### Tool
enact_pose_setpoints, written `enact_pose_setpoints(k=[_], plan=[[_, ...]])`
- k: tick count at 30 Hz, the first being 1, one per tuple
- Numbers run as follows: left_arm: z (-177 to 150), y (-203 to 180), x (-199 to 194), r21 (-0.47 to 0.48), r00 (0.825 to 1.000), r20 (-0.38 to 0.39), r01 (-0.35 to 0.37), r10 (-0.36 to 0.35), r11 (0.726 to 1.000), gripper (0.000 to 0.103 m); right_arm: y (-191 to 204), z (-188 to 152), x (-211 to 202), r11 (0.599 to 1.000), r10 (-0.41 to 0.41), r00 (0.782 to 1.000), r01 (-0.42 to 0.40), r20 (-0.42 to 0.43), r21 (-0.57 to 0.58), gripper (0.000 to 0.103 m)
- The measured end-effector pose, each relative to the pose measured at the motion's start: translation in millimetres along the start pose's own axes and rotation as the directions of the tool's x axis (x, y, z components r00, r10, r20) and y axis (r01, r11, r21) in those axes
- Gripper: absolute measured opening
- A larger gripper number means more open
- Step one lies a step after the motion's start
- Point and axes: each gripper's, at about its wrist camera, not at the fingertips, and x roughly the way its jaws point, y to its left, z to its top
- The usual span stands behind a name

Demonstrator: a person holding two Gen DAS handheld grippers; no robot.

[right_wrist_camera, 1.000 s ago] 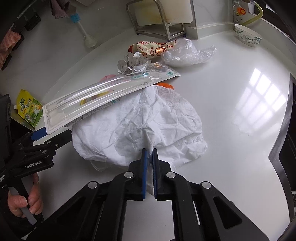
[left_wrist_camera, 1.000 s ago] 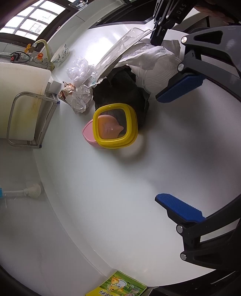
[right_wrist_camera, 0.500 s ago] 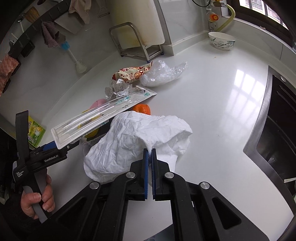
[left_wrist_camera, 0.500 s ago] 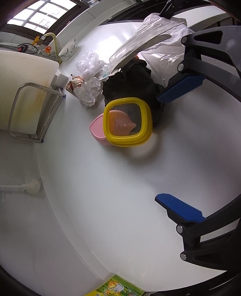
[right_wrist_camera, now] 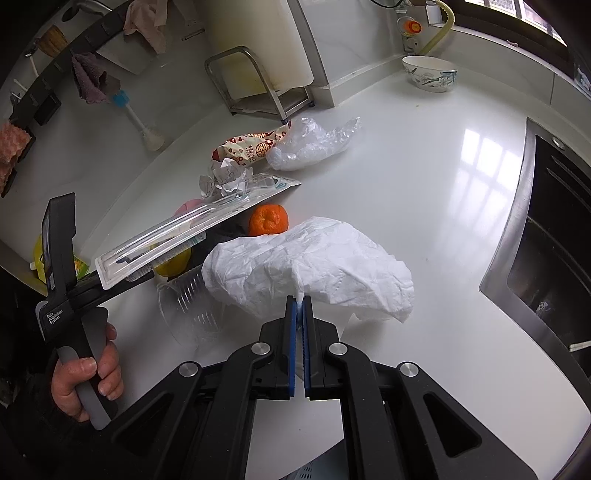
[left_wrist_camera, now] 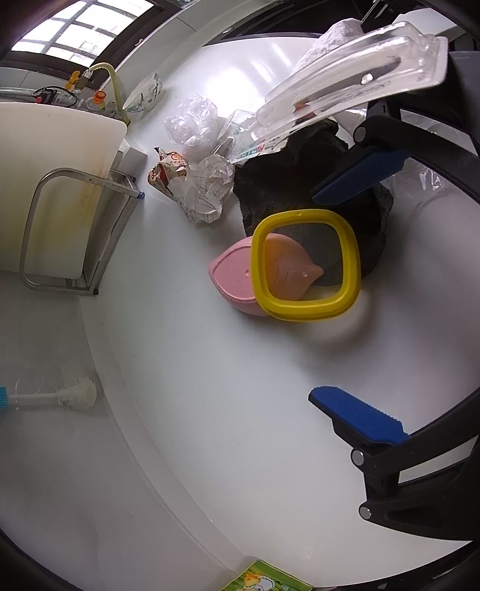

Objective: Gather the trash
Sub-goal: 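Lift the white bag with the right tool while the left tool grasps the yellow lid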

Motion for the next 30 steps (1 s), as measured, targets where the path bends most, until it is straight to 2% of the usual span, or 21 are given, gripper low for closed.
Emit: enact_pose_setpoints(k=[12,14,16,17,20,30], plan=[[1.4,-6.3,13.7,0.007,1.000,0.022,0.000,0.000,1.000,0.096,-2.3,0.1,1.1,1.000,0.005,1.000,-0.005,-0.005,0.013,0.003],[1.4,-5.7,12.7,0.012,0.999,0.032,0.001,-0.002,1.000,0.091,-2.4,0.0,1.6,1.000,0.004,1.000,-0.004,-0.005,0.013,0.003],[1.2,-3.9,13.3,0.009,1.000,0.024,0.015,-0.016,1.000,0.071,-2.6,0.2,1.5,1.000,0.005,1.000,-0.005,-0.008,0.014,0.003],[0.8,-2.4,14.4,0.004,0.999,0.015,0.028,-0.028,1.000,0.068,-2.5,0.1,1.4,1.000,0.005,1.000,-0.005,-0.009,0.015,0.003],[-0.7,2.7,13.0,-0.007,0.999,0.018,0.037,-0.037,0.999,0.068,-0.3,-0.4,0.3,1.000,0.009,1.000,-0.009,-0.009,0.010,0.003],[-0.9,15.0,-15.6,-0.010,0.998,0.058,-0.001,0.001,1.000,0.068,4.6,-2.5,-7.1,1.000,0.025,1.000,-0.025,0.003,0.003,0.003]])
